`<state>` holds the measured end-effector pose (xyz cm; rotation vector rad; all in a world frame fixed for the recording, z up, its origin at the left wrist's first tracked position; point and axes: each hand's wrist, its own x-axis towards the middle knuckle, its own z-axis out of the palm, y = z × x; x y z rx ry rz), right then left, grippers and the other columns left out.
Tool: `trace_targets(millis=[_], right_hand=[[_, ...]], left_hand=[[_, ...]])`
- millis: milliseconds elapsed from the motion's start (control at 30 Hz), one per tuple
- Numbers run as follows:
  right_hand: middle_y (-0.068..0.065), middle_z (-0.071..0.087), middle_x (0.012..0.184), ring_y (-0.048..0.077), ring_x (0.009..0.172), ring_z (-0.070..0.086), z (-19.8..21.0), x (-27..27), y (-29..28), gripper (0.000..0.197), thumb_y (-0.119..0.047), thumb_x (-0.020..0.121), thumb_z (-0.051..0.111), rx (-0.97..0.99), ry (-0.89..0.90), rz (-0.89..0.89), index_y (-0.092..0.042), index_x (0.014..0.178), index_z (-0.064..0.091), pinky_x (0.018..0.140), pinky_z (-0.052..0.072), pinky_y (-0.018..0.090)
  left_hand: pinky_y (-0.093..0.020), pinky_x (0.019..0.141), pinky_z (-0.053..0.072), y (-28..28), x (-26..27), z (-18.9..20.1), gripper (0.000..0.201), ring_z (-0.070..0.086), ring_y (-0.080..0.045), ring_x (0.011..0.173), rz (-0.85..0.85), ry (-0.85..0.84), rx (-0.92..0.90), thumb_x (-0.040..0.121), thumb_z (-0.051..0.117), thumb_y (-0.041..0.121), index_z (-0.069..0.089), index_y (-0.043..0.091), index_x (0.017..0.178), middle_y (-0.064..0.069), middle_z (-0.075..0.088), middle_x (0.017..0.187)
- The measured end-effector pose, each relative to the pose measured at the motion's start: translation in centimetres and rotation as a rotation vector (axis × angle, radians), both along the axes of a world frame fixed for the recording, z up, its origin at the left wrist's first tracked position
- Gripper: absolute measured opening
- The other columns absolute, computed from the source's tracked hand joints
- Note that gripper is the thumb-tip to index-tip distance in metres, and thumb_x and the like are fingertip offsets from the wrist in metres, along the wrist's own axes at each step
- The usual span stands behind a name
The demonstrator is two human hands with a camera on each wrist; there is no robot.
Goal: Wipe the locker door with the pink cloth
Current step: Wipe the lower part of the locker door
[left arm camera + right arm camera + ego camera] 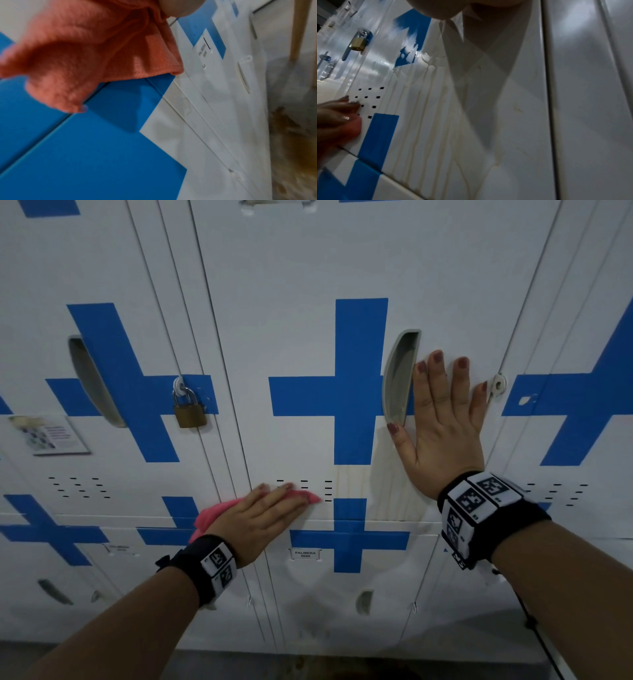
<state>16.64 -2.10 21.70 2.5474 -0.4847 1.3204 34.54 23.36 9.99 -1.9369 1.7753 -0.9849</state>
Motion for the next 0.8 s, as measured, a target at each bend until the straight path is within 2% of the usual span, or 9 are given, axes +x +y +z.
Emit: trace_targets(millis=[167,267,333,433,500,567,633,700,800], right_hand=[[0.005,-0.003,0.156,0.019,0.14,-0.023,0.0,0.0,0.0,0.072,-0.049,0.095,0.025,-0.003,0.001,-0.005,-0.017,0.148,-0.011,0.112,-0.017,0.042],[0.005,-0.003,0.157,0.019,0.14,-0.023,0.0,0.0,0.0,0.072,-0.049,0.095,0.026,-0.001,0.004,-0.006,-0.016,0.149,-0.009,0.112,-0.017,0.043],[0.005,-0.003,0.157,0.019,0.14,-0.022,0.0,0.1,0.0,0.072,-0.049,0.095,0.025,0.002,0.001,-0.002,-0.016,0.149,-0.008,0.112,-0.016,0.043],[0.005,-0.004,0.156,0.019,0.14,-0.023,0.0,0.0,0.0,0.072,-0.05,0.095,0.025,0.004,-0.001,-0.005,-0.016,0.149,-0.008,0.112,-0.016,0.043],[0.004,-0.005,0.156,0.019,0.14,-0.023,-0.1,0.0,0.0,0.072,-0.049,0.095,0.026,0.004,-0.002,-0.006,-0.015,0.149,-0.006,0.112,-0.016,0.043],[0.005,-0.004,0.156,0.019,0.14,-0.023,0.0,0.0,0.0,0.072,-0.049,0.095,0.027,0.005,-0.002,-0.007,-0.016,0.149,-0.006,0.112,-0.016,0.043],[0.005,-0.004,0.157,0.019,0.14,-0.022,0.0,0.0,0.0,0.072,-0.049,0.095,0.028,0.006,-0.001,-0.008,-0.016,0.149,-0.007,0.112,-0.016,0.043],[0.004,-0.005,0.157,0.019,0.14,-0.022,0.0,0.0,0.0,0.073,-0.049,0.094,0.027,0.007,-0.002,-0.007,-0.017,0.149,-0.008,0.112,-0.016,0.042],[-0.002,-0.009,0.156,0.019,0.14,-0.023,0.0,0.0,0.0,0.073,-0.049,0.094,0.028,0.002,0.0,-0.004,-0.018,0.148,-0.011,0.112,-0.016,0.042]], left_hand=[[-0.042,0.115,-0.014,-0.1,-0.9,1.4,0.141,-0.014,-0.026,0.144,0.175,0.174,-0.217,0.045,0.089,0.019,-0.006,0.013,0.15,-0.004,-0.014,0.157],[-0.043,0.115,-0.014,-0.4,-1.3,1.7,0.149,-0.015,-0.025,0.144,0.233,0.234,-0.245,0.039,0.093,0.023,-0.006,0.014,0.15,-0.005,-0.001,0.158],[-0.044,0.114,-0.014,-0.3,-1.2,1.7,0.147,-0.016,-0.026,0.143,0.227,0.221,-0.206,0.041,0.091,0.023,-0.007,0.013,0.15,-0.005,-0.007,0.158],[-0.047,0.114,-0.013,0.2,-0.5,1.6,0.139,-0.016,-0.028,0.143,0.156,0.112,-0.034,0.048,0.086,0.017,-0.01,0.013,0.149,-0.005,-0.018,0.156],[-0.05,0.115,-0.002,0.6,-0.2,1.6,0.132,-0.015,-0.03,0.143,0.116,0.04,0.068,0.052,0.079,0.012,-0.011,0.013,0.149,-0.007,-0.017,0.156],[-0.052,0.112,0.013,0.7,-0.2,1.8,0.122,-0.007,-0.031,0.144,0.09,0.017,0.144,0.056,0.073,0.01,-0.006,0.012,0.15,-0.008,-0.003,0.158],[-0.051,0.106,0.023,0.7,-0.3,2.1,0.109,0.016,-0.03,0.141,0.06,-0.002,0.2,0.057,0.071,0.012,0.011,0.013,0.148,-0.008,0.02,0.152],[-0.049,0.103,0.027,0.6,-0.4,2.5,0.101,0.029,-0.027,0.135,0.033,-0.028,0.262,0.056,0.077,0.016,0.024,0.014,0.142,-0.006,0.03,0.147],[-0.049,0.104,0.024,0.7,-0.2,2.6,0.1,0.027,-0.027,0.135,0.03,-0.058,0.328,0.056,0.081,0.019,0.029,0.015,0.141,-0.005,0.037,0.147]])
